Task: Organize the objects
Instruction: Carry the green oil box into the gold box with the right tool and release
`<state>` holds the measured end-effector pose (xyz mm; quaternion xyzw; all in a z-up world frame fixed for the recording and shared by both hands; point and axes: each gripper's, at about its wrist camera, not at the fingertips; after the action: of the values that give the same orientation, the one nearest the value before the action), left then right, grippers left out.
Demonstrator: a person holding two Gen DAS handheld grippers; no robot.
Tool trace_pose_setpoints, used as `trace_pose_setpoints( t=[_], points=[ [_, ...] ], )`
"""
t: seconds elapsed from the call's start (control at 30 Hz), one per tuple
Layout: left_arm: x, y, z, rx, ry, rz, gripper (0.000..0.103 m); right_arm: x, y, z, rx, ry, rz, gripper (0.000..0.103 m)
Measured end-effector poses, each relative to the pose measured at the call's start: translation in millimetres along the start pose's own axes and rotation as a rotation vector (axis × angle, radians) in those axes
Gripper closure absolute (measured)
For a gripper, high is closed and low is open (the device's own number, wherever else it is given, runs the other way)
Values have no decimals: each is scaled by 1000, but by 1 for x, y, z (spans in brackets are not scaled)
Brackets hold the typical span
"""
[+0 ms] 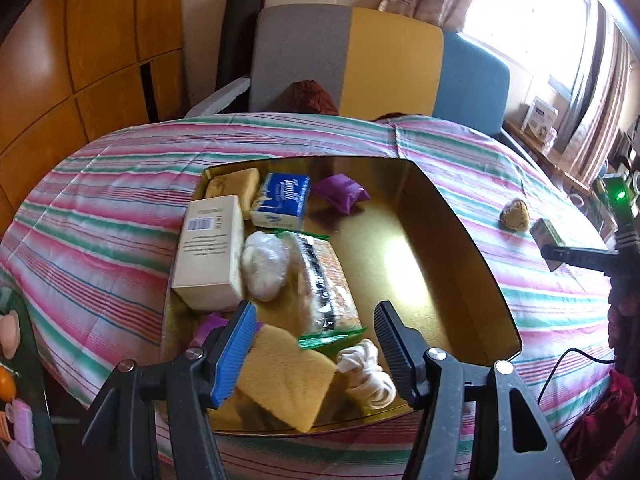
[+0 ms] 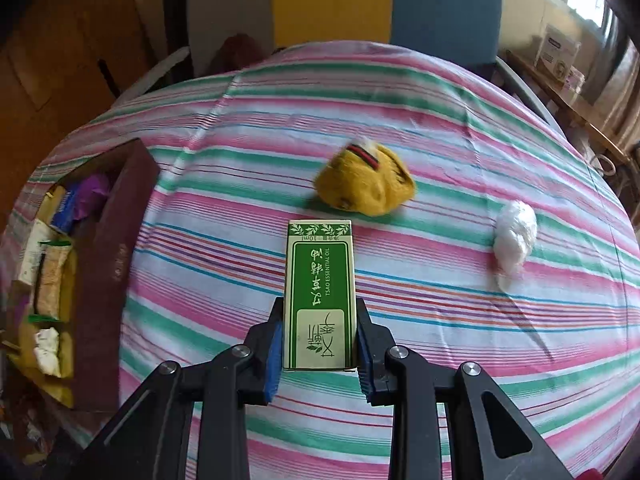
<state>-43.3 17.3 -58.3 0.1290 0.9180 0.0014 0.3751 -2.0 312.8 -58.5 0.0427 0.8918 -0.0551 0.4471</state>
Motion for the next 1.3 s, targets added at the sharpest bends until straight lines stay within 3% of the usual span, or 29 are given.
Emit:
trace_pose_setpoints(
  t=[0.13, 0.27, 0.5, 0.67, 0.8, 0.87, 0.9, 0.97, 1.0, 1.3],
  points=[
    [-8, -20, -4, -56, 29, -3, 41, -22, -74, -23, -103, 53, -128, 72],
    [-16, -38, -7, -93, 55, -13, 41, -17, -149, -33, -184, 34, -239, 72],
    [-15, -64, 1, -146, 40, -23, 41, 46, -228, -34, -222, -91, -254, 72],
    [-10, -73, 6, -170, 28, -17, 41, 86, -241, -29, -198, -183, -222, 72],
    [-7, -74, 8, -172, 18, -11, 41, 96, -245, -27, -159, -179, -218, 72],
    [-6, -74, 8, -172, 14, -11, 41, 95, -245, -24, -144, -174, -233, 66],
    [-7, -73, 9, -170, 14, -11, 41, 93, -243, -24, -142, -165, -235, 63],
    [-7, -71, 9, -165, 14, -13, 41, 86, -238, -22, -125, -146, -251, 46],
    [-7, -70, 9, -162, 15, -12, 41, 80, -235, -22, -117, -132, -258, 43],
    [-18, -45, -2, -80, 47, -1, 41, 17, -194, -22, -106, 11, -288, 36]
  ],
)
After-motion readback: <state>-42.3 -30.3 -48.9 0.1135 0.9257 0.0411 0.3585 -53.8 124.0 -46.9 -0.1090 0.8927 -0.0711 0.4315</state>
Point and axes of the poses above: each gripper's, at about its wrist camera, not at the fingertips, and x roughly the way its jaws point, y to its right, z to its underside, and after that the axes turned 6 degrees about y, right-handed
